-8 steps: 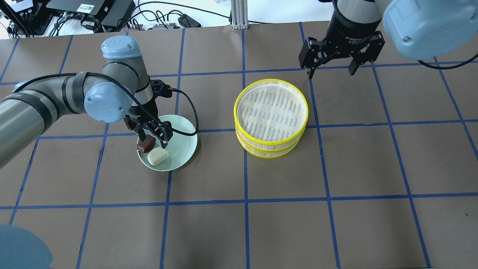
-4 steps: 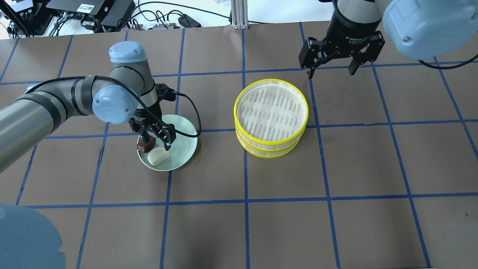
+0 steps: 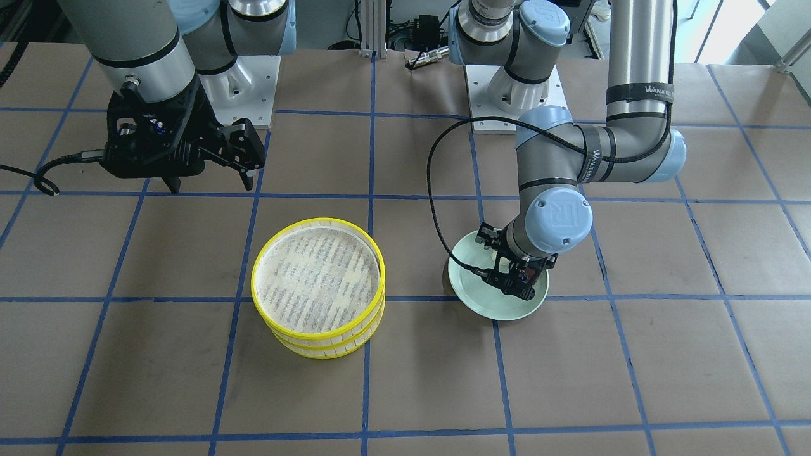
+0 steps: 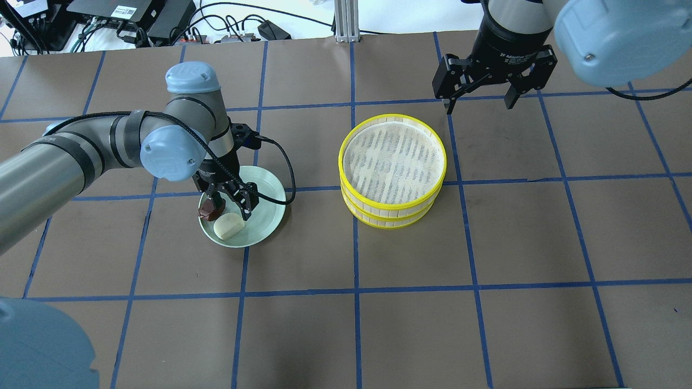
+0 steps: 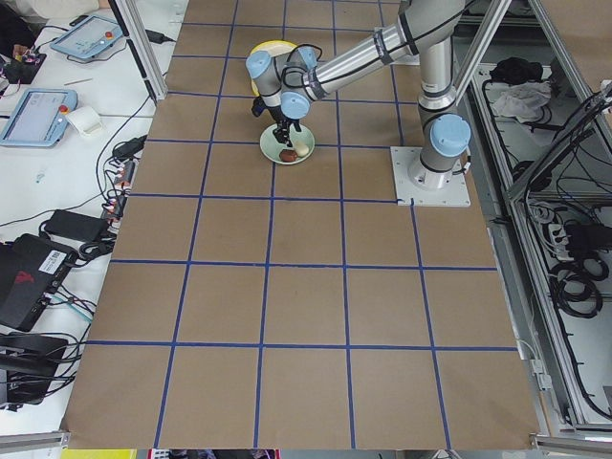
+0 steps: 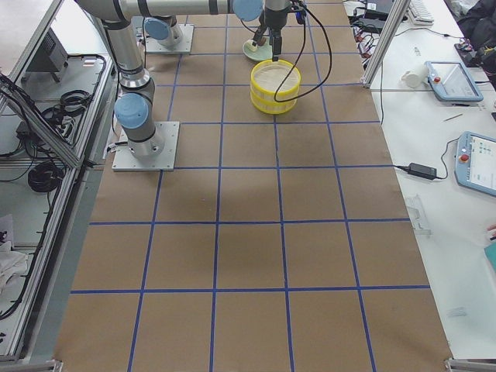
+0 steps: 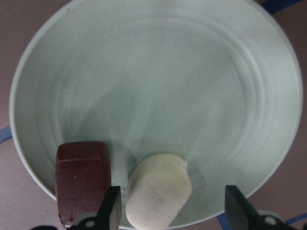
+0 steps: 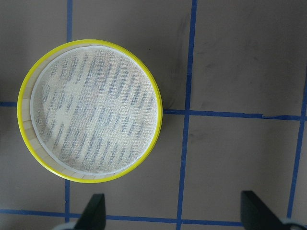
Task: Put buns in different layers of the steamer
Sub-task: 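Grasp the white bun with left gripper while right gripper grips steamer rim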
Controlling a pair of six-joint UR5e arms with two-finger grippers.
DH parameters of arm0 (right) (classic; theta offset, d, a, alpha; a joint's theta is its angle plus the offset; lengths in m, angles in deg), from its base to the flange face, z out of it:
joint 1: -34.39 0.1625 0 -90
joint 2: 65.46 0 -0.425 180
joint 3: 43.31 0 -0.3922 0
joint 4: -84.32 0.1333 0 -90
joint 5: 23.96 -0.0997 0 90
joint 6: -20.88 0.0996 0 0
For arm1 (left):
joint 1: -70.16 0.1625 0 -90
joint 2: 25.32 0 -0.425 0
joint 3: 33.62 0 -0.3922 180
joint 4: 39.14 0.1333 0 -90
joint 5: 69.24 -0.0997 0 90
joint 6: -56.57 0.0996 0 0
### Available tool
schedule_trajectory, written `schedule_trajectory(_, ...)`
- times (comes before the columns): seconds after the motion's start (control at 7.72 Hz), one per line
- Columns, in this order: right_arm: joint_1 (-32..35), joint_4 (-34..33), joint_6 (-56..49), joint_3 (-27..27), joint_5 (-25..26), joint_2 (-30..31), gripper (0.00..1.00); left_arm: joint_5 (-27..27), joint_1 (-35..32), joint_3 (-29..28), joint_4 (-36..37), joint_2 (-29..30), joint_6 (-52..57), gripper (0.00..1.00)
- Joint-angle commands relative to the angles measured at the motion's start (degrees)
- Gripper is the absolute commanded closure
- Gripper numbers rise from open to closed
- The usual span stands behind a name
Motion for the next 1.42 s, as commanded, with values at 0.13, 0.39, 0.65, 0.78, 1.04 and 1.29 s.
schedule_trajectory(0.13, 0.00, 0.05, 0.04, 0.00, 0.03, 0.05, 0.00, -1.42, -1.45, -0.17, 0.26, 0.04, 5.77, 0.17)
schedule_trajectory(0.39, 0.00, 0.05, 0.65, 0.09, -0.84, -0.04, 0.00, -1.42, -1.45, -0.35, 1.57, 0.91, 6.13, 0.16)
schedule_trajectory(0.65, 0.35, -10.14, 0.56, 6.37, -0.76, -2.13, 0.00, -3.25, -1.45, -0.79, 2.11, 1.09, 10.08, 0.17)
schedule_trajectory(0.78, 0.35, -14.93, 0.56, 8.68, -0.93, -3.02, 0.00, -3.53, -1.45, -0.79, 2.11, 1.09, 11.22, 0.18)
schedule_trajectory(1.04, 0.35, -18.21, 0.56, 9.67, -0.93, -8.01, 0.00, -3.36, -1.89, -0.18, 2.11, 1.18, 11.41, 0.19)
schedule_trajectory(1.29, 0.44, -21.30, 0.48, 9.93, -0.93, -12.41, 0.00, -3.35, -2.95, 0.00, 2.02, 1.53, 11.32, 0.19)
